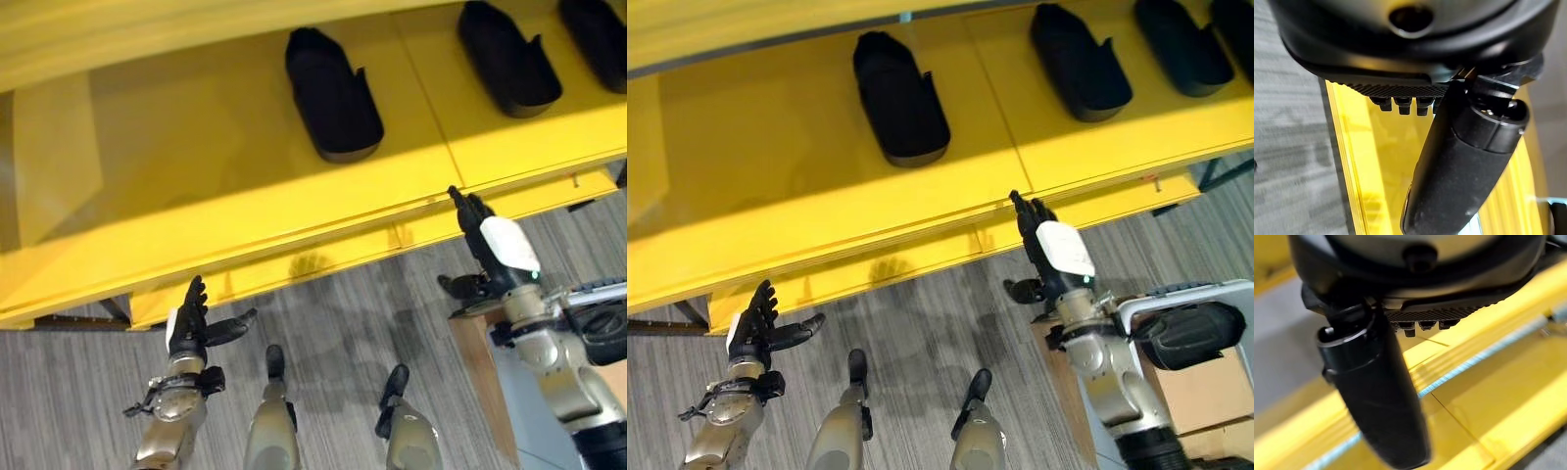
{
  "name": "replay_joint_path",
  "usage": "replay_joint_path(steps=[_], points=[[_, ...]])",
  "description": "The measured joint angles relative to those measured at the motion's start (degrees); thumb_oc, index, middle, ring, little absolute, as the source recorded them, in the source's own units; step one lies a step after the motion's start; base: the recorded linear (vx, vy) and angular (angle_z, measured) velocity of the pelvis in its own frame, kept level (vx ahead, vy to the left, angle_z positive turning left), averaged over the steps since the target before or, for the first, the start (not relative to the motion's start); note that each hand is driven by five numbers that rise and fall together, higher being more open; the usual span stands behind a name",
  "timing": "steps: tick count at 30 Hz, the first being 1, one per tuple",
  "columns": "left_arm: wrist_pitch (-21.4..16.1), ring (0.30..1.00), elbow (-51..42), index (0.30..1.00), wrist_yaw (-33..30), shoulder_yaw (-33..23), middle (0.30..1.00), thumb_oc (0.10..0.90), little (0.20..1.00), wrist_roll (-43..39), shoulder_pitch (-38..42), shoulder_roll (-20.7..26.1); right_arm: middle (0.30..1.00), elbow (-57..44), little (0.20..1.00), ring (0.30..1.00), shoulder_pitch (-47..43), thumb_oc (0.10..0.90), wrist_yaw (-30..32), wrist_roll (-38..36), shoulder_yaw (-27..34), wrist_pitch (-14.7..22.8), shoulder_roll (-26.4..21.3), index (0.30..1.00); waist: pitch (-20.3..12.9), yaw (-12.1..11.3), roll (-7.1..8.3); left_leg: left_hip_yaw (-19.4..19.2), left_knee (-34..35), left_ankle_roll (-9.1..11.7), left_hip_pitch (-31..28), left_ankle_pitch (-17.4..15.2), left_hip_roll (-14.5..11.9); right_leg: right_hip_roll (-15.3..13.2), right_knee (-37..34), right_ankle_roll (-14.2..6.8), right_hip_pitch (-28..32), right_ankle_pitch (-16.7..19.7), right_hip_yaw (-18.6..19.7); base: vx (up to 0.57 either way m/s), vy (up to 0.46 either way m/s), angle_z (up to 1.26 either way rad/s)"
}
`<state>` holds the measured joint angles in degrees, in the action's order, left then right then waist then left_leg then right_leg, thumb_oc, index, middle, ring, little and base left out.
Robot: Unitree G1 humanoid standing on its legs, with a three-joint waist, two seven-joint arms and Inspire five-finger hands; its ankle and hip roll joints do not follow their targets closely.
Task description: Move parts from the plastic box to the shelf.
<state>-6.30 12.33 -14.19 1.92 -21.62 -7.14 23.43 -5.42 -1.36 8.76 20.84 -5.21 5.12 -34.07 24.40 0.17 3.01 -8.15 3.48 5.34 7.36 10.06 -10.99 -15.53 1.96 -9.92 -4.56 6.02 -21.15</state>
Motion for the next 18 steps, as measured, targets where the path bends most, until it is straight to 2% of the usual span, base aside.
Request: replay_joint_path(steps=[1, 4, 6, 7, 8, 9, 10, 12, 13, 14, 15, 16, 17, 18], points=[[0.0, 1.000, 0.0, 1.000, 0.0, 0.1, 1.000, 0.900, 1.000, 0.0, -0.1, -0.1, 1.000, 0.0, 1.000, 1.000, 0.6, 0.900, 0.1, -1.5, 0.0, 0.3, 0.5, 1.000, -0.3, 0.3, -0.30, -0.3, 0.0, 0.0, -0.2, 0.0, -0.4, 0.4, 0.0, 0.2, 0.0, 0.0, 0.3, -0.06, -0.113, -0.42], [0.2, 1.000, 0.1, 1.000, 1.1, 0.0, 1.000, 0.900, 1.000, 0.0, -1.0, -1.3, 1.000, 0.1, 1.000, 1.000, 1.3, 0.900, 0.1, -4.2, -0.8, 0.5, -1.5, 1.000, -2.3, 2.3, -2.63, -1.3, 0.0, 0.5, -0.5, 0.2, -3.1, 3.0, 0.2, 1.3, -0.8, -0.1, 1.2, -0.04, -0.210, -0.25], [0.1, 1.000, -0.2, 1.000, 1.2, -0.2, 1.000, 0.900, 1.000, 0.0, -3.1, -2.6, 1.000, 0.5, 1.000, 1.000, 1.5, 0.900, 0.0, -5.4, -0.9, 0.7, -1.5, 1.000, -4.1, 2.5, -3.54, -2.4, 0.0, 1.2, -2.3, 0.7, -5.8, 5.3, 2.6, 2.9, -1.1, -2.0, 2.0, -0.05, -0.247, -0.39], [0.1, 1.000, -0.1, 1.000, 1.3, -0.1, 1.000, 0.900, 1.000, 0.0, -3.7, -2.6, 1.000, 0.5, 1.000, 1.000, 1.4, 0.900, 0.0, -5.5, -0.9, 1.1, -1.7, 1.000, -6.7, 2.7, -4.27, -2.9, 0.0, 0.6, -2.5, 0.3, -8.0, 7.0, 6.3, 3.8, -3.0, -4.6, 2.5, -0.04, -0.249, -0.52], [0.1, 1.000, 0.1, 1.000, 1.2, 0.1, 1.000, 0.900, 1.000, 0.0, -3.9, -2.6, 1.000, 0.5, 1.000, 1.000, 1.3, 0.900, 0.2, -6.3, -0.9, 1.5, -1.8, 1.000, -8.9, 2.7, -4.63, -3.1, -0.2, -1.1, -2.6, 0.5, -9.5, 8.2, 9.4, 4.9, -4.9, -6.9, 3.2, -0.05, -0.243, -0.40], [-0.1, 1.000, 0.1, 1.000, 1.2, 0.1, 1.000, 0.900, 1.000, 0.1, -3.9, -2.7, 1.000, 0.5, 1.000, 1.000, 1.2, 0.900, 0.6, -6.5, -1.0, 2.2, -2.1, 1.000, -10.0, 2.7, -4.75, -3.1, -0.3, -3.9, -2.9, 0.8, -10.4, 8.9, 12.4, 6.1, -6.6, -8.6, 3.5, 0.00, -0.265, -0.38], [-0.2, 1.000, 0.1, 1.000, 1.2, 0.1, 1.000, 0.900, 1.000, 0.1, -3.8, -2.8, 1.000, 0.5, 1.000, 1.000, 1.1, 0.900, 0.6, -6.5, -1.4, 2.6, -2.8, 1.000, -10.7, 2.6, -4.99, -3.2, -0.4, -4.9, -3.2, 0.9, -11.2, 9.4, 15.2, 6.9, -7.9, -10.2, 3.8, 0.02, -0.187, -0.37], [-0.2, 1.000, 0.2, 1.000, 1.3, 0.1, 1.000, 0.900, 1.000, 0.1, -3.5, -3.0, 1.000, 0.6, 1.000, 1.000, 0.9, 0.900, 0.7, -6.9, -2.0, 2.7, -2.9, 1.000, -11.3, 2.0, -4.83, -3.9, -0.9, -11.4, -4.5, 1.0, -12.0, 10.9, 19.4, 9.2, -10.0, -12.9, 6.3, 0.03, -0.103, -0.57], [-0.2, 1.000, 0.4, 1.000, 1.4, 0.5, 1.000, 0.900, 1.000, 0.1, -3.1, -3.4, 1.000, 0.7, 1.000, 1.000, 1.0, 0.900, 0.8, -7.4, -2.2, 2.8, -2.9, 1.000, -11.6, 1.1, -4.69, -3.1, -1.5, -11.1, -4.3, 3.8, -11.9, 10.7, 19.1, 9.5, -10.2, -12.9, 7.7, 0.07, -0.097, -0.63], [-0.2, 1.000, 0.5, 1.000, 1.9, 1.2, 1.000, 0.900, 1.000, 0.0, -2.7, -3.8, 1.000, 1.3, 1.000, 1.000, 1.0, 0.900, 1.0, -7.7, -2.2, 2.7, -3.0, 1.000, -11.7, 1.3, -4.74, -1.5, -2.4, -7.7, -4.1, 7.4, -11.2, 11.3, 18.4, 9.7, -10.0, -12.6, 8.1, 0.12, -0.128, -0.46], [-0.3, 1.000, 0.5, 1.000, 2.5, 2.1, 1.000, 0.900, 1.000, 0.0, -1.7, -4.6, 1.000, 2.3, 1.000, 1.000, 1.4, 0.900, 1.2, -8.2, -2.2, 2.3, -3.1, 1.000, -11.3, 1.0, -2.92, 7.7, -10.1, -4.1, 0.0, 10.1, -8.5, 11.0, 16.3, 11.6, -8.8, -10.8, 11.9, 0.12, -0.073, -0.35], [-0.5, 1.000, 0.5, 1.000, 2.8, 2.7, 1.000, 0.900, 1.000, 0.0, -1.4, -4.9, 1.000, 2.7, 1.000, 1.000, 1.5, 0.900, 1.2, -8.2, -2.6, 2.3, -2.9, 1.000, -11.3, 0.3, -1.23, 11.4, -12.0, -0.7, 1.2, 1.6, -4.2, 9.6, 13.7, 10.9, -7.7, -9.4, 13.7, 0.10, -0.010, -0.35], [-0.5, 1.000, 0.5, 1.000, 3.6, 3.2, 1.000, 0.900, 1.000, 0.0, -1.7, -5.1, 1.000, 2.8, 1.000, 1.000, 1.6, 0.900, 1.2, -8.2, -2.6, 2.3, -3.0, 1.000, -11.4, 0.0, -0.50, 12.1, -10.6, 0.2, 1.3, -3.4, 0.4, 8.3, 9.8, 10.4, -5.7, -7.5, 14.3, 0.07, 0.036, -0.49], [-0.6, 1.000, 0.3, 1.000, 3.9, 3.7, 1.000, 0.900, 1.000, 0.0, -2.2, -5.3, 1.000, 2.9, 1.000, 1.000, 1.6, 0.900, 1.2, -8.2, -2.4, 2.3, -3.2, 1.000, -11.6, -0.2, -0.81, 11.7, -9.8, -0.2, 1.3, -5.1, 4.0, 8.1, 5.6, 10.2, -3.5, -5.7, 13.4, 0.09, 0.053, -0.48]])
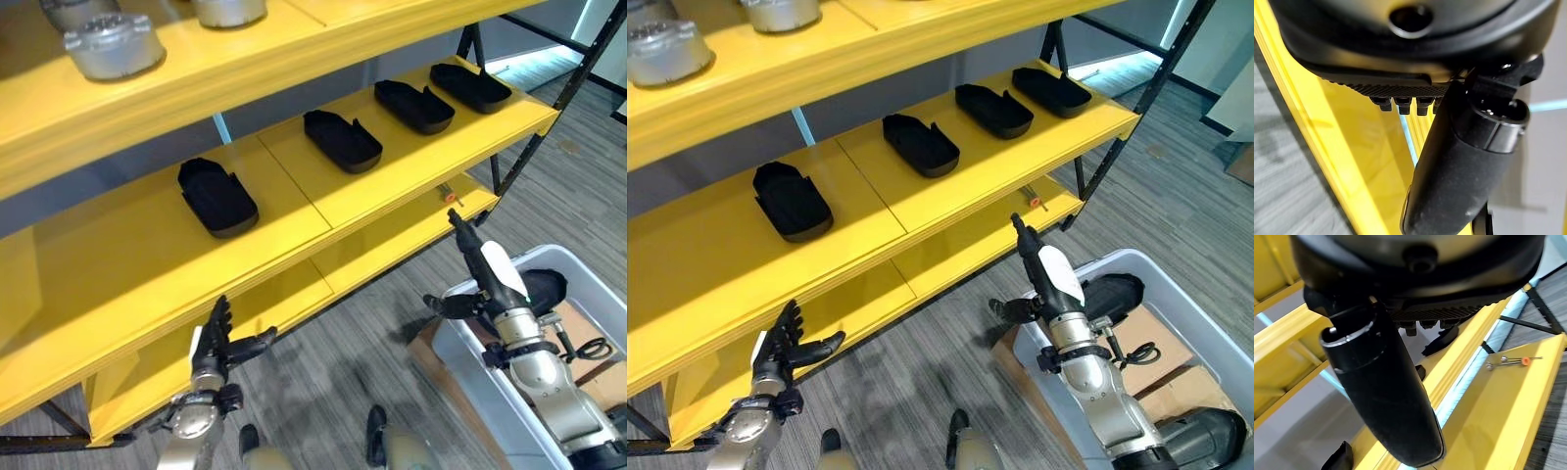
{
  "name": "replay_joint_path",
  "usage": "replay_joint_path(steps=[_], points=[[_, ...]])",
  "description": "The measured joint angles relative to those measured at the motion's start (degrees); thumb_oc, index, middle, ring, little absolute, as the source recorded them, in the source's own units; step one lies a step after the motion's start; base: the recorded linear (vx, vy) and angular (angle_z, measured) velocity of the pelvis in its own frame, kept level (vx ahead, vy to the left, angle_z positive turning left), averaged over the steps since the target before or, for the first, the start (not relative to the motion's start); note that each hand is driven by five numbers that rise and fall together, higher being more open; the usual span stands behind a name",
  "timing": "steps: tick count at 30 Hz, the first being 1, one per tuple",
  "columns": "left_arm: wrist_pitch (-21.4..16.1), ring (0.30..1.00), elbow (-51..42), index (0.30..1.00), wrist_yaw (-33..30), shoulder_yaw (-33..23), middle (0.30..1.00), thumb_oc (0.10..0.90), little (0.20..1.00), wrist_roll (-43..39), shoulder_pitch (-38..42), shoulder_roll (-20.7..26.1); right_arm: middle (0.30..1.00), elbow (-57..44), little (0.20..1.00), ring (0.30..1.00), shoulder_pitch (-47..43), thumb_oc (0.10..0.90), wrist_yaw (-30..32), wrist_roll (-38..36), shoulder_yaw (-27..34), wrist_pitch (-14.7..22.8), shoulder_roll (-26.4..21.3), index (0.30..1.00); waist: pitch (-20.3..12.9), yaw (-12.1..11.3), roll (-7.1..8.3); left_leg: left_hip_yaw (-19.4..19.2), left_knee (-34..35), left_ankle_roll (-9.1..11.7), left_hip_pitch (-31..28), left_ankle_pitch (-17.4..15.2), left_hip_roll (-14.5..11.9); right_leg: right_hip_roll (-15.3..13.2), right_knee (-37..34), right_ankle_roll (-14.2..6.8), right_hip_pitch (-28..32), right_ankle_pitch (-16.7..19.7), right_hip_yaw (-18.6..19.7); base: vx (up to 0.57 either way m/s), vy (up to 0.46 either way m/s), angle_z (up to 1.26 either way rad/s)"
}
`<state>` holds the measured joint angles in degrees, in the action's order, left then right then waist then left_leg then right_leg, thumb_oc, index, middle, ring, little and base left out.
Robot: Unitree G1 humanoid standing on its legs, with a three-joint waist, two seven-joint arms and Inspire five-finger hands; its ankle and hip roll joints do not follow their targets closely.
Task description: Move parts from the plastic box to the shelf.
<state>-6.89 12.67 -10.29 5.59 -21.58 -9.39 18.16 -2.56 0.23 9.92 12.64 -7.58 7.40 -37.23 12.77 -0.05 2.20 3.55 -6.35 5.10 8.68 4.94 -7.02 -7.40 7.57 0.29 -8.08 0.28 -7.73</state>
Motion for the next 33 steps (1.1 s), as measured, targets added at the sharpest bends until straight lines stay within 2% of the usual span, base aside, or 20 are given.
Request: replay_joint_path(steps=[1, 2, 4, 5, 6, 7, 8, 10, 11, 14, 17, 19, 23, 25, 26, 27, 28, 29, 31, 33], points=[[-0.2, 1.000, 0.0, 1.000, 0.0, 0.0, 1.000, 0.900, 1.000, 0.0, -0.5, -0.1, 1.000, 0.0, 1.000, 1.000, 0.1, 0.900, 0.0, 0.0, 0.0, 0.0, 0.0, 1.000, -0.1, -0.2, -0.26, -1.2, -1.1, -1.5, 0.3, -1.0, 1.5, 0.3, -2.0, 0.1, 1.4, 1.7, -1.1, 0.05, 0.081, -0.45], [-0.2, 1.000, 0.3, 1.000, 0.0, 0.3, 1.000, 0.900, 1.000, 0.0, -0.7, -0.1, 1.000, 0.0, 1.000, 1.000, 1.0, 0.900, 0.0, 0.8, 0.5, 0.1, 0.0, 1.000, -0.5, 0.1, -0.98, -1.2, -2.6, -3.2, 0.4, -2.4, 4.7, 0.7, -3.4, 0.5, 2.7, 2.2, -1.9, 0.02, 0.070, -0.33], [-0.5, 1.000, -0.7, 1.000, -0.1, 1.1, 1.000, 0.900, 1.000, 0.0, -1.1, 0.2, 1.000, 0.6, 1.000, 1.000, 2.3, 0.900, 0.2, 0.9, 1.3, 0.1, -0.1, 1.000, -1.0, 0.3, -0.96, 5.0, -3.7, -4.6, 0.9, -4.8, 12.9, 0.6, -3.6, 0.2, 2.4, 2.1, -1.8, 0.00, 0.101, -0.39], [-0.7, 1.000, -1.6, 1.000, 0.0, 1.1, 1.000, 0.900, 1.000, 0.0, -1.2, 0.4, 1.000, 0.6, 1.000, 1.000, 2.2, 0.900, 0.2, 0.9, 1.5, -0.1, 0.0, 1.000, -1.5, 0.4, -1.92, 8.0, -4.2, -5.4, 1.1, -5.7, 15.3, 1.9, -3.1, -0.8, 0.5, 2.8, -0.3, 0.04, 0.185, -1.08], [-1.2, 1.000, -2.0, 1.000, -0.3, 0.7, 1.000, 0.900, 1.000, 0.0, -2.2, 0.8, 1.000, 0.8, 1.000, 1.000, 1.0, 0.900, 0.2, 0.9, 0.8, -0.2, 1.6, 1.000, -1.7, -0.5, -2.44, 10.9, -1.8, -9.2, 0.3, -2.7, 15.4, 4.7, -2.5, -1.4, -0.9, 3.5, 3.1, 0.09, 0.152, -1.18], [-0.7, 1.000, -0.8, 1.000, -0.3, 0.7, 1.000, 0.900, 1.000, -0.1, -1.1, 1.1, 1.000, 0.9, 1.000, 1.000, 1.4, 0.900, 0.0, 1.6, 0.5, -0.2, 2.7, 1.000, -1.6, -0.2, -1.07, 7.8, 1.2, -9.0, -0.5, -2.6, 14.4, 4.6, -3.5, -2.6, -0.7, 4.1, 4.3, 0.09, 0.152, -1.08], [-0.5, 1.000, -0.3, 1.000, -0.2, 0.9, 1.000, 0.900, 1.000, -0.1, -1.0, 1.1, 1.000, 1.0, 1.000, 1.000, 1.8, 0.900, 0.0, 2.2, 0.5, -0.2, 3.3, 1.000, -1.7, 0.0, -0.27, 7.1, 4.1, -8.7, -2.4, -1.9, 14.3, 4.5, -4.7, -3.0, -0.2, 4.0, 5.4, 0.07, 0.179, -0.60], [-0.5, 1.000, -0.3, 1.000, 0.2, 1.5, 1.000, 0.900, 1.000, 0.0, -1.0, 1.2, 1.000, 1.0, 1.000, 1.000, 2.1, 0.900, 0.0, 2.9, 0.5, -0.2, 3.6, 1.000, -1.7, 1.4, 0.08, 5.8, 6.8, -8.6, -4.8, -1.1, 14.4, 3.9, -7.0, -3.6, 1.9, 3.7, 5.8, 0.03, 0.194, -0.64], [-0.5, 1.000, -0.5, 1.000, -0.1, 1.3, 1.000, 0.900, 1.000, 0.0, -1.1, 2.3, 1.000, 1.2, 1.000, 1.000, 0.7, 0.900, -0.2, 2.9, -0.2, -0.2, 5.1, 1.000, -1.8, 0.0, 0.17, 0.5, 11.0, -10.3, -7.9, 0.4, 13.6, 3.5, -4.8, -4.2, 0.7, 3.3, 7.3, 0.02, 0.107, -0.79], [-0.6, 1.000, -1.1, 1.000, -0.5, 1.0, 1.000, 0.900, 1.000, 0.0, -0.5, 2.8, 1.000, 1.5, 1.000, 1.000, -0.4, 0.900, -0.6, 2.9, -1.1, -0.5, 5.7, 1.000, -1.8, 0.6, 0.17, -1.9, 10.9, -10.7, -8.3, 0.2, 13.6, 3.4, -5.5, -5.4, 0.6, 4.4, 8.7, 0.02, 0.054, -0.49], [-0.6, 1.000, -1.2, 1.000, -0.5, 1.2, 1.000, 0.900, 1.000, 0.0, 0.7, 2.8, 1.000, 1.6, 1.000, 1.000, -0.7, 0.900, -1.4, 2.9, -2.0, -0.6, 5.9, 1.000, -1.8, 1.3, 0.09, -3.9, 10.9, -10.4, -10.0, -0.5, 13.3, 3.8, -8.9, -4.5, 2.9, 6.4, 9.5, 0.05, 0.066, -0.37], [-0.6, 1.000, -1.2, 1.000, -0.4, 1.2, 1.000, 0.900, 1.000, 0.0, 1.5, 2.7, 1.000, 1.6, 1.000, 1.000, -1.4, 0.900, -1.9, 2.9, -2.7, -0.6, 6.0, 1.000, -1.8, 1.6, 0.09, -5.7, 10.9, -9.9, -11.2, -1.3, 12.8, 4.6, -11.3, -3.9, 4.7, 8.0, 11.9, 0.03, 0.063, -0.58], [-0.6, 1.000, -1.4, 1.000, -0.4, 1.2, 1.000, 0.900, 1.000, 0.0, 1.9, 2.8, 1.000, 1.6, 1.000, 1.000, -1.5, 0.900, -2.0, 2.8, -2.9, -0.8, 6.4, 1.000, -1.8, 2.7, 0.21, -8.2, 10.9, -9.8, -12.1, -2.6, 12.2, 6.3, -11.8, -3.6, 4.4, 9.0, 14.4, -0.01, 0.064, -0.48], [-0.6, 1.000, -1.6, 1.000, -0.6, 0.9, 1.000, 0.900, 1.000, 0.0, 1.8, 3.2, 1.000, 2.7, 1.000, 1.000, -3.4, 0.900, -2.0, 2.8, -3.9, -0.8, 8.1, 1.000, -1.6, 2.6, 0.35, -12.0, 10.4, -9.8, -11.7, -2.9, 11.0, 7.6, -9.7, -5.7, 1.5, 10.2, 15.0, -0.07, 0.028, -0.99], [-0.7, 1.000, -1.4, 1.000, -0.7, 0.0, 1.000, 0.900, 1.000, 0.0, 1.4, 3.4, 1.000, 5.5, 1.000, 1.000, -6.9, 0.900, -1.9, 2.8, -5.8, -0.7, 9.2, 1.000, -1.2, 0.8, -0.48, -16.9, 10.5, -10.3, -11.5, -2.9, 8.5, 7.4, -9.6, -10.4, 0.3, 9.0, 8.5, -0.05, -0.004, -1.98], [-0.7, 1.000, -0.6, 1.000, -0.7, -0.3, 1.000, 0.900, 1.000, 0.0, 2.2, 3.1, 1.000, 8.4, 1.000, 1.000, -10.5, 0.900, -2.0, 2.8, -7.2, -1.1, 10.3, 1.000, -0.3, -1.5, -1.27, -21.0, 9.4, -10.8, -11.3, -3.2, 7.3, 4.4, -4.4, -7.1, -1.9, 4.5, -4.0, 0.03, -0.020, -1.93], [-0.6, 1.000, -0.2, 1.000, -0.6, -0.1, 1.000, 0.900, 1.000, 0.0, 2.6, 2.0, 1.000, 9.8, 1.000, 1.000, -12.4, 0.900, -1.9, 2.8, -8.4, -1.5, 10.2, 1.000, 0.1, -1.4, -2.17, -22.8, 8.6, -11.8, -10.8, -4.1, 6.7, -3.6, 1.7, -6.7, -2.6, 3.3, -16.2, 0.06, -0.010, -1.54], [-0.8, 1.000, -0.2, 1.000, -0.6, -0.1, 1.000, 0.900, 1.000, 0.0, 2.5, 1.7, 1.000, 10.0, 1.000, 1.000, -13.4, 0.900, -1.9, 2.9, -9.1, -1.6, 10.2, 1.000, 0.2, -1.6, -2.27, -24.4, 8.8, -11.8, -10.8, -4.5, 6.6, -8.4, 3.5, -6.9, -2.6, 3.1, -20.4, 0.09, -0.095, -1.08], [-0.6, 1.000, 0.0, 1.000, -0.6, -0.5, 1.000, 0.900, 1.000, 0.0, 1.6, 1.7, 1.000, 9.9, 1.000, 1.000, -14.3, 0.900, -2.2, 2.9, -10.1, -1.4, 10.7, 1.000, 0.4, -3.0, -2.35, -25.7, 9.1, -10.6, -10.9, -4.8, 6.1, -13.2, 1.1, -9.0, -1.7, 4.1, -22.1, 0.11, -0.167, -0.89], [-0.6, 1.000, 0.3, 1.000, -0.7, -1.0, 1.000, 0.900, 1.000, 0.0, 1.6, 1.7, 1.000, 9.9, 1.000, 1.000, -14.2, 0.900, -2.1, 3.0, -10.1, -1.6, 10.3, 1.000, 0.6, -2.3, -1.46, -24.9, 9.5, -8.9, -10.9, -4.1, 6.0, -14.7, -3.3, -12.4, 0.2, 6.2, -17.6, 0.19, -0.185, -0.15]])
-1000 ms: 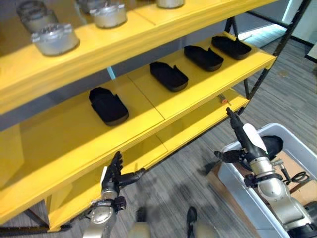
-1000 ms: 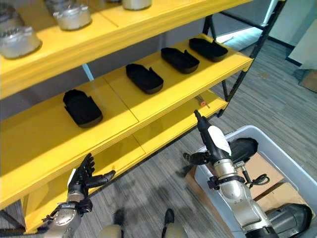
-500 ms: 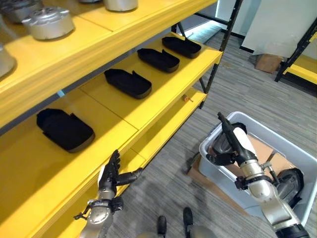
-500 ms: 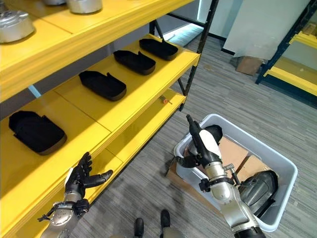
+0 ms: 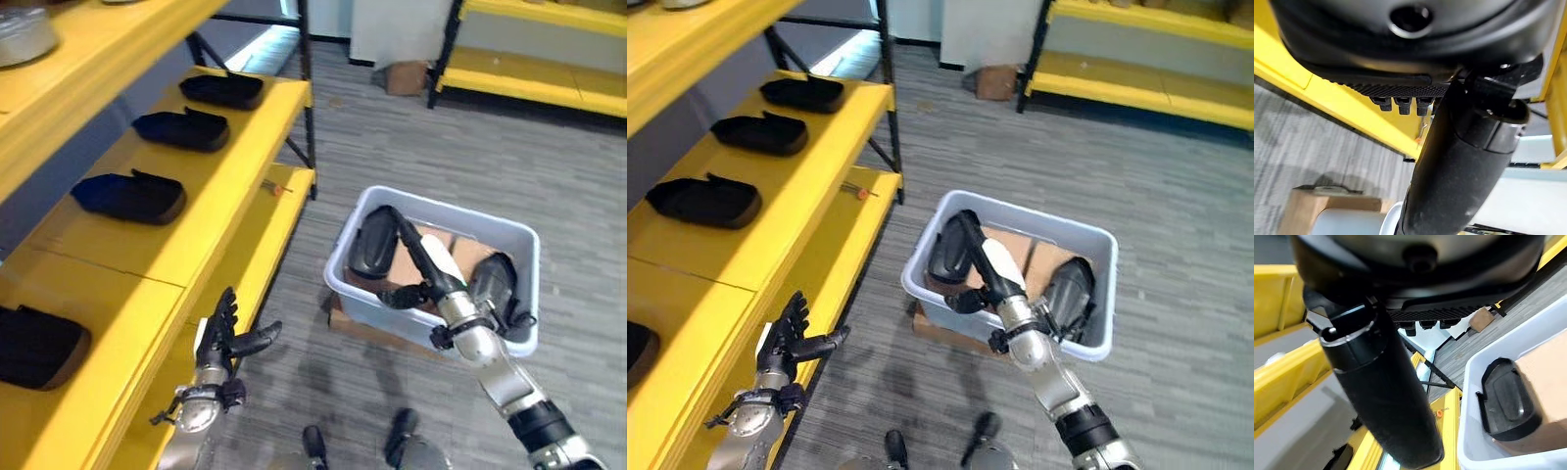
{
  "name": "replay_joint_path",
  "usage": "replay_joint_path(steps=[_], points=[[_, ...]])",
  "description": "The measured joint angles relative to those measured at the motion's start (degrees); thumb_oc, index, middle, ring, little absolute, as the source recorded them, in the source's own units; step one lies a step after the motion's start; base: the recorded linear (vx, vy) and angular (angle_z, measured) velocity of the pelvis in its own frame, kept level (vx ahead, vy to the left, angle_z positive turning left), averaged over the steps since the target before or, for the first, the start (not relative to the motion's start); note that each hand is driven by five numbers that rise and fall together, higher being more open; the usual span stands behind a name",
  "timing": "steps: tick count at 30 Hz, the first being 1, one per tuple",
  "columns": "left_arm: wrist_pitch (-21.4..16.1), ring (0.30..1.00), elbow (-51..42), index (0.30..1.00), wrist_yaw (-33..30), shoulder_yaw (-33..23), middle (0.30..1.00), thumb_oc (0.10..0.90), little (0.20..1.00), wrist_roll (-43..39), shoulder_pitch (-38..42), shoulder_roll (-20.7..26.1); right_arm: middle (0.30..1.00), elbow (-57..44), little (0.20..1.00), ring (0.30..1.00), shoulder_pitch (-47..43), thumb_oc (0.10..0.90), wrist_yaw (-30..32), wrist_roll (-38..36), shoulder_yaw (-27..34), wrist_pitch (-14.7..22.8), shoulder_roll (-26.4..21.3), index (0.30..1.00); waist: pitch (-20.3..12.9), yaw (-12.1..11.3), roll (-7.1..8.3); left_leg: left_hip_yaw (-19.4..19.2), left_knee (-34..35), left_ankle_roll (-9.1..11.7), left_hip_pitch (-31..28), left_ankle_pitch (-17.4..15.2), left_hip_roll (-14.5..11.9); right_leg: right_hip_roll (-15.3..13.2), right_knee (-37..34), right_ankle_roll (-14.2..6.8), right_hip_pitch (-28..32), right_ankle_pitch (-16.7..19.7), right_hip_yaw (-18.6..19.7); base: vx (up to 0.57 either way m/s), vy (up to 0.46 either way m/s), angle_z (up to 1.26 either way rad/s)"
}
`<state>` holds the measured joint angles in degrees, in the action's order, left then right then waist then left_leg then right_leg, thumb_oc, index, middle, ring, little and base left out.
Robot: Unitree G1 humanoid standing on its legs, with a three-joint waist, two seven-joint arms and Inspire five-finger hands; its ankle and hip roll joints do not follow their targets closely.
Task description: Move parts from the plastic box to the shelf.
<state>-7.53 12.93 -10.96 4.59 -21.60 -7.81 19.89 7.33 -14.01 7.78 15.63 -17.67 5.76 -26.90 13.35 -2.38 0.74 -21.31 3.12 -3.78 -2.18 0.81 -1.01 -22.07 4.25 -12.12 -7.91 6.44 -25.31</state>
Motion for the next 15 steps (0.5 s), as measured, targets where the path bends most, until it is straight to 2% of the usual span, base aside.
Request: replay_joint_path(steps=[1, 3, 4, 5, 6, 8, 11, 12, 15], points=[[0.0, 1.000, 0.2, 1.000, 0.0, -0.3, 1.000, 0.900, 1.000, 0.0, 0.3, 0.0, 1.000, -0.1, 1.000, 1.000, 0.0, 0.900, 0.0, 0.1, 0.1, -0.2, -0.1, 1.000, 0.2, 0.6, 0.48, 0.6, 0.2, 0.4, 0.0, 0.3, 0.1, -0.2, -1.6, -0.9, 0.7, 0.8, 1.9, 0.13, -0.127, 0.26], [0.0, 1.000, 0.3, 1.000, 0.0, -0.8, 1.000, 0.900, 1.000, 0.0, 0.7, 0.2, 1.000, -0.1, 1.000, 1.000, 0.3, 0.900, 0.0, 0.1, 0.3, -1.1, -0.1, 1.000, 0.3, 1.1, 2.04, 1.7, 0.4, 2.1, 0.0, 1.0, 0.1, -0.5, -4.5, -0.7, 1.9, 2.2, 4.3, 0.19, -0.180, 0.41], [0.0, 1.000, 0.3, 1.000, -0.1, -0.9, 1.000, 0.900, 1.000, 0.1, 0.9, 0.9, 1.000, -0.3, 1.000, 1.000, 1.3, 0.900, 0.1, 0.1, 0.3, -1.2, -0.1, 1.000, 0.3, 1.2, 4.39, 2.9, 1.6, 4.6, -1.2, 2.1, 0.4, 0.5, -6.8, 1.6, 4.4, 5.6, 4.7, 0.31, -0.307, 0.42], [0.2, 1.000, 0.2, 1.000, -0.3, -0.8, 1.000, 0.900, 1.000, 0.1, 0.2, -0.7, 1.000, -0.2, 1.000, 1.000, 1.6, 0.900, 0.0, 0.1, 0.4, -1.7, -0.6, 1.000, 0.3, 1.2, 2.51, 3.7, 1.8, 5.8, -1.4, 2.0, -2.1, 3.3, -7.7, 1.7, 5.5, 4.7, 3.3, 0.33, -0.347, 0.26], [0.2, 1.000, -0.5, 1.000, -0.6, -0.9, 1.000, 0.900, 1.000, 0.1, -0.8, -1.3, 1.000, -0.2, 1.000, 1.000, 1.7, 0.900, 0.0, 0.1, 0.4, -2.0, -0.8, 1.000, 0.3, 1.1, 1.48, 4.0, 1.5, 6.6, -1.7, 2.4, -4.2, 5.8, -8.6, 2.7, 6.4, 4.6, 2.6, 0.20, -0.295, 0.03], [0.1, 1.000, -0.5, 1.000, -1.0, -0.8, 1.000, 0.900, 1.000, 0.0, -0.9, -2.9, 1.000, -0.3, 1.000, 1.000, 1.9, 0.900, 0.0, 0.0, 0.5, -2.2, -2.2, 1.000, 0.2, 1.5, 0.56, 5.1, 1.4, 7.8, -1.9, 3.3, -7.6, 9.4, -9.2, 4.5, 7.4, 3.4, 1.5, 0.12, -0.253, 0.01], [0.1, 1.000, -0.3, 1.000, -0.9, -0.1, 1.000, 0.900, 1.000, 0.0, -0.2, -3.3, 1.000, -0.2, 1.000, 1.000, 1.9, 0.900, 0.4, 0.0, 2.2, -2.0, -3.7, 1.000, 0.2, 2.4, 0.51, 8.1, -0.2, 7.9, -0.5, 3.9, -10.8, 12.5, -9.0, 6.4, 7.2, 2.1, 0.6, 0.11, -0.270, -0.02], [0.1, 1.000, -0.3, 1.000, -0.9, 0.2, 1.000, 0.900, 1.000, 0.0, 0.2, -3.3, 1.000, -0.5, 1.000, 1.000, 2.6, 0.900, 0.5, 0.0, 3.2, -2.0, -3.9, 1.000, 0.2, 2.6, 0.51, 8.5, -1.3, 7.9, 0.5, 3.9, -11.3, 13.0, -9.1, 6.2, 7.0, 1.6, 0.5, 0.09, -0.178, 0.05], [0.1, 1.000, -0.4, 1.000, -1.0, 0.3, 1.000, 0.900, 1.000, 0.0, 1.1, -3.1, 1.000, -0.6, 1.000, 1.000, 2.8, 0.900, 0.5, -0.1, 4.1, -2.1, -4.7, 1.000, 0.1, 3.5, 0.18, 9.1, -2.0, 8.6, 1.4, 4.7, -13.2, 14.8, -9.0, 7.7, 6.5, 1.0, 0.5, 0.14, -0.267, -0.04]])
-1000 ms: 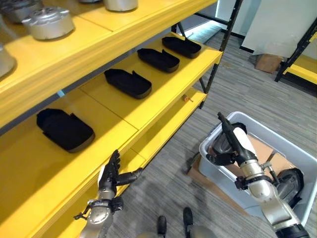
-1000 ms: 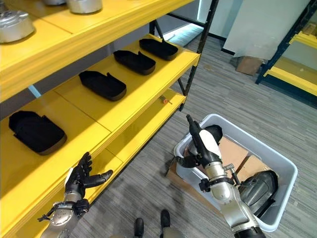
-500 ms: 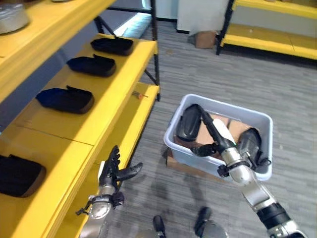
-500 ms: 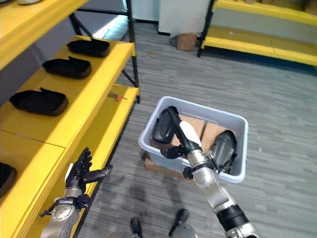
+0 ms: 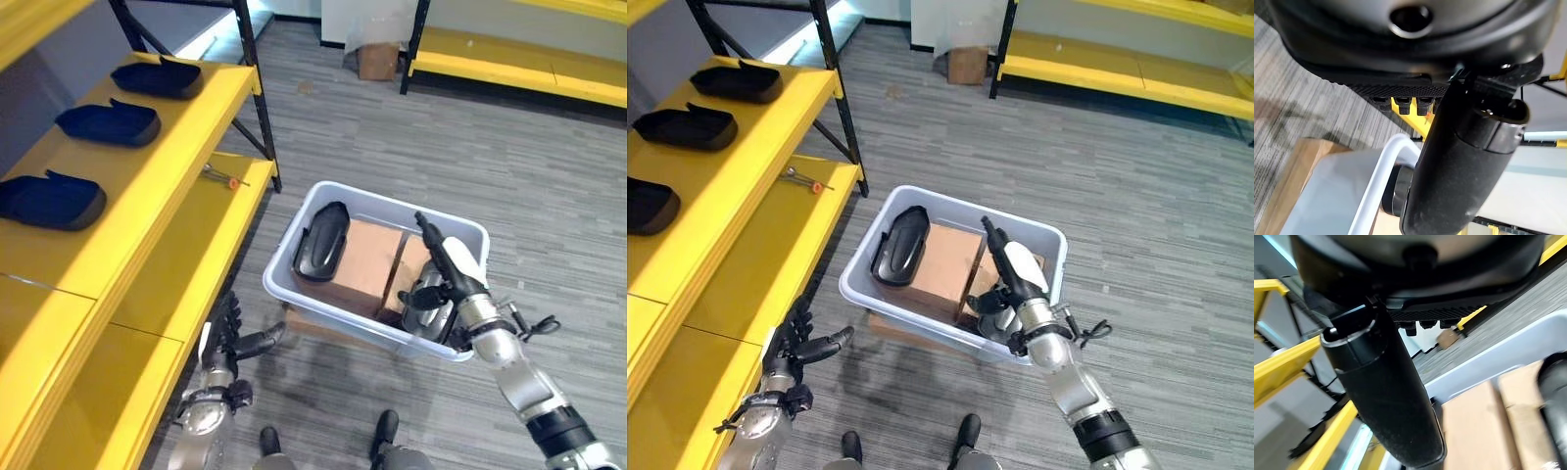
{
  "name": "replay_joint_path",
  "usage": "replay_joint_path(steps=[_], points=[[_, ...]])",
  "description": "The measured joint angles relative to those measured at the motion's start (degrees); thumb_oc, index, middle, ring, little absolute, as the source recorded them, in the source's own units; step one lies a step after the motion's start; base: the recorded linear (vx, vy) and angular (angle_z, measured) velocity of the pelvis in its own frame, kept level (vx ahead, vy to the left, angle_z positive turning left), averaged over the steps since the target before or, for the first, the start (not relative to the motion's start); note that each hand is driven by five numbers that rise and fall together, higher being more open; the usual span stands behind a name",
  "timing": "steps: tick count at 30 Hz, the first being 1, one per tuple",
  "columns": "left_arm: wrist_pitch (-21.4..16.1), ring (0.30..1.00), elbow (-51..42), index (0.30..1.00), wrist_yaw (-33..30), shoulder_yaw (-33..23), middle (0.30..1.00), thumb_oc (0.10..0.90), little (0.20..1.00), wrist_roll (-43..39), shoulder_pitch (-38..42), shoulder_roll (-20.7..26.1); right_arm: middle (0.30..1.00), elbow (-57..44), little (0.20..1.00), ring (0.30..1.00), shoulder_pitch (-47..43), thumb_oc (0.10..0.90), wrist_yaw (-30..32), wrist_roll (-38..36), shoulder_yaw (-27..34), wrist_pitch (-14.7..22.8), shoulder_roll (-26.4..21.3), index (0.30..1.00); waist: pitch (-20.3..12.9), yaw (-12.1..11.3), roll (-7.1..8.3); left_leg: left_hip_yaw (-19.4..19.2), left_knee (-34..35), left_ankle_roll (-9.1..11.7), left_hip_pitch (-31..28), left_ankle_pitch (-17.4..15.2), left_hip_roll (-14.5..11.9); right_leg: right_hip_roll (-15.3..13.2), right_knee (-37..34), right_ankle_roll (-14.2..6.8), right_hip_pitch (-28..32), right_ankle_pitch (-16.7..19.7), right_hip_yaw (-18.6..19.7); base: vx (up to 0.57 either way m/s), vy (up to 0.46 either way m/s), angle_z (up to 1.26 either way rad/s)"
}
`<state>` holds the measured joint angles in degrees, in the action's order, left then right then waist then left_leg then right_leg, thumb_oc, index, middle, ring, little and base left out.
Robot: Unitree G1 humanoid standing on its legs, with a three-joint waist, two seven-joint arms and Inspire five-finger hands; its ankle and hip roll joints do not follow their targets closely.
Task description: Move parts from the plastic box to the shelf.
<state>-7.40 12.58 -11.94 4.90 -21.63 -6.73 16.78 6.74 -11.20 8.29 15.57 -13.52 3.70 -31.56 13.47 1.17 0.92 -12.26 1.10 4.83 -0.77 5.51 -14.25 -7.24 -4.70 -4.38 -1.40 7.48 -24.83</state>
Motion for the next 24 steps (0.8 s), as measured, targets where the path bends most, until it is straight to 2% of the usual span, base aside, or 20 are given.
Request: replay_joint_path(steps=[2, 4, 5, 6, 7, 8, 9, 10, 12, 13, 14, 15, 16, 18, 19, 21, 24], points=[[0.0, 1.000, -0.1, 1.000, 0.0, 0.0, 1.000, 0.900, 1.000, 0.0, 0.9, 0.1, 1.000, 0.0, 1.000, 1.000, 0.3, 0.900, 0.4, 0.0, 0.0, 0.0, 0.0, 1.000, 0.0, 0.4, -0.05, 0.1, -1.7, 0.7, 0.9, 0.6, -1.4, 1.0, 1.5, 0.8, -0.3, -1.9, -0.7, 0.14, -0.233, 0.03], [0.0, 1.000, -0.1, 1.000, -0.1, -0.4, 1.000, 0.900, 1.000, 0.0, 0.9, 0.4, 1.000, -0.1, 1.000, 1.000, 0.6, 0.900, 0.5, 0.0, -0.3, 0.3, 0.1, 1.000, 0.0, -1.0, 0.48, 2.2, -8.0, 0.7, 3.2, 0.6, -2.1, 1.0, 4.2, 1.6, -1.8, -3.9, 1.0, 0.04, -0.131, -0.30], [0.0, 1.000, -0.1, 1.000, -0.2, -0.6, 1.000, 0.900, 1.000, 0.0, 0.7, 0.4, 1.000, -0.1, 1.000, 1.000, 0.5, 0.900, 0.5, 0.0, -0.3, 0.6, 0.1, 1.000, 0.1, -2.0, 0.55, 5.3, -13.4, 0.8, 5.7, 0.7, -2.3, 1.0, 5.3, 2.4, -2.1, -4.5, 1.8, -0.01, -0.053, -0.46], [0.0, 1.000, -0.1, 1.000, -0.4, -0.7, 1.000, 0.900, 1.000, 0.0, 0.2, 0.4, 1.000, -0.1, 1.000, 1.000, 0.5, 0.900, 0.4, 0.0, -0.3, 0.7, 0.0, 1.000, 0.1, -3.0, 0.63, 8.3, -17.9, 2.1, 8.0, 1.5, -2.4, 1.2, 5.4, 3.2, -2.0, -4.5, 2.3, 0.00, 0.006, -0.28], [-0.2, 1.000, -0.4, 1.000, -0.4, -0.6, 1.000, 0.900, 1.000, 0.0, 0.0, 0.5, 1.000, -0.4, 1.000, 1.000, 0.6, 0.900, 0.5, 0.0, -0.3, 0.7, -0.3, 1.000, 0.7, -3.0, 1.66, 12.1, -23.4, 3.6, 12.9, 0.7, -1.7, 0.5, 4.9, 4.2, -1.8, -4.5, 2.2, 0.08, 0.120, 0.02], [-0.2, 1.000, -0.6, 1.000, -0.2, -0.4, 1.000, 0.900, 1.000, 0.0, 0.2, 0.5, 1.000, -0.6, 1.000, 1.000, 0.5, 0.900, 0.6, 0.0, -0.1, 0.8, -0.7, 1.000, 1.2, -2.9, 2.34, 14.4, -21.0, 3.8, 15.0, -1.4, 0.0, -0.6, 4.5, 4.4, -2.1, -4.4, 1.8, 0.09, 0.118, 0.18], [-0.2, 1.000, -1.1, 1.000, -0.1, 0.5, 1.000, 0.900, 1.000, -0.1, 0.0, 0.5, 1.000, -0.5, 1.000, 1.000, 0.0, 0.900, 0.6, 0.0, 0.1, 0.7, -0.9, 1.000, 2.2, -3.1, 3.02, 13.7, -11.4, 3.1, 16.1, -0.8, 0.6, -0.3, 4.2, 4.7, -2.4, -4.5, 1.8, 0.14, 0.258, -0.01], [-0.1, 1.000, -1.3, 1.000, -0.1, 0.9, 1.000, 0.900, 1.000, -0.1, -0.3, 0.4, 1.000, -0.5, 1.000, 1.000, -0.4, 0.900, 0.8, -0.1, -0.2, 0.7, 0.1, 1.000, 2.9, -3.1, 3.31, 13.3, -4.3, 2.3, 15.6, 0.4, -0.3, 0.7, 4.1, 5.1, -2.5, -4.6, 2.2, 0.12, 0.247, -0.22], [-0.1, 1.000, -0.1, 1.000, 0.1, 3.1, 1.000, 0.900, 1.000, -0.2, -0.1, 0.4, 1.000, 0.2, 1.000, 1.000, -0.1, 0.900, 2.2, -0.1, 0.2, 0.9, 1.2, 1.000, 4.4, -2.8, 2.91, 12.5, 0.2, 2.4, 14.6, 1.8, -1.0, 1.2, 4.1, 3.4, -2.3, -5.1, 4.8, 0.18, 0.404, -0.62], [0.0, 1.000, 1.1, 1.000, 0.1, 4.0, 1.000, 0.900, 1.000, -0.2, 0.2, 0.0, 1.000, -0.3, 1.000, 1.000, 0.1, 0.900, 2.2, 0.0, 0.6, 0.8, 1.3, 1.000, 5.5, -2.3, 1.68, 10.0, 1.5, 1.8, 11.7, 1.7, -0.3, 0.9, 4.0, 1.3, -2.1, -3.9, 7.1, 0.15, 0.478, -1.09], [0.1, 1.000, 1.6, 1.000, 0.3, 4.0, 1.000, 0.900, 1.000, -0.2, -0.3, 0.2, 1.000, -1.7, 1.000, 1.000, 1.0, 0.900, 2.3, 0.0, 1.3, 0.9, 2.2, 1.000, 6.1, -2.2, 0.61, 8.5, 1.8, 3.4, 8.8, 2.6, 1.0, -0.3, 4.3, -0.4, -2.1, -3.4, 8.8, 0.06, 0.437, -0.85], [0.3, 1.000, 1.8, 1.000, 0.6, 3.9, 1.000, 0.900, 1.000, -0.2, 1.2, 1.1, 1.000, -2.6, 1.000, 1.000, 2.6, 0.900, 2.4, 0.0, 2.2, 0.9, 2.8, 1.000, 6.6, -1.3, 1.93, 7.0, 1.5, 1.4, 8.7, 2.1, 4.0, -2.7, 5.1, -0.9, -2.7, -3.1, 8.8, 0.04, 0.435, -0.51], [0.3, 1.000, 1.6, 1.000, 0.5, 3.8, 1.000, 0.900, 1.000, -0.2, 2.6, 2.1, 1.000, -3.3, 1.000, 1.000, 3.9, 0.900, 2.5, 0.0, 3.2, 0.9, 3.3, 1.000, 7.4, -1.3, 3.19, 5.8, 0.2, 0.3, 8.9, 1.4, 6.4, -5.4, 6.0, -1.3, -3.4, -2.8, 9.2, 0.00, 0.288, -0.17], [0.0, 1.000, 0.5, 1.000, 0.0, 3.7, 1.000, 0.900, 1.000, -0.2, 3.9, 5.4, 1.000, -3.0, 1.000, 1.000, 3.6, 0.900, 2.9, 0.0, 2.8, 0.4, 4.4, 1.000, 8.1, -1.9, 4.55, 3.4, -1.8, -1.8, 10.2, 0.0, 9.1, -8.8, 7.0, -1.0, -5.4, -1.4, 8.7, 0.00, 0.120, -0.35], [-0.1, 1.000, 0.3, 1.000, 0.0, 3.1, 1.000, 0.900, 1.000, -0.1, 5.0, 6.5, 1.000, -3.0, 1.000, 1.000, 3.2, 0.900, 2.9, 0.0, 2.4, 0.1, 4.4, 1.000, 8.3, -2.4, 4.75, 2.6, -2.2, -2.3, 10.9, -0.3, 9.9, -9.7, 6.5, -1.1, -6.3, -0.5, 8.4, -0.02, 0.081, -0.31], [-0.2, 1.000, -0.2, 1.000, -0.4, 1.2, 1.000, 0.900, 1.000, 0.0, 6.6, 7.4, 1.000, -2.6, 1.000, 1.000, 3.0, 0.900, 2.9, 0.0, 1.8, -0.1, 4.4, 1.000, 8.4, -3.1, 4.95, 2.0, -2.4, -2.9, 11.8, -0.6, 11.0, -9.7, 5.2, -2.2, -5.6, 0.4, 8.2, -0.01, 0.108, -0.14], [-0.7, 1.000, -1.4, 1.000, -1.9, -1.4, 1.000, 0.900, 1.000, 0.0, 7.7, 8.7, 1.000, -2.0, 1.000, 1.000, 1.3, 0.900, 2.9, 0.1, 1.3, -0.3, 5.1, 1.000, 9.2, -4.6, 6.26, 1.6, -3.1, -3.3, 13.3, -0.9, 11.8, -10.3, 3.9, -3.4, -6.1, 1.0, 7.0, -0.01, 0.074, 0.00]])
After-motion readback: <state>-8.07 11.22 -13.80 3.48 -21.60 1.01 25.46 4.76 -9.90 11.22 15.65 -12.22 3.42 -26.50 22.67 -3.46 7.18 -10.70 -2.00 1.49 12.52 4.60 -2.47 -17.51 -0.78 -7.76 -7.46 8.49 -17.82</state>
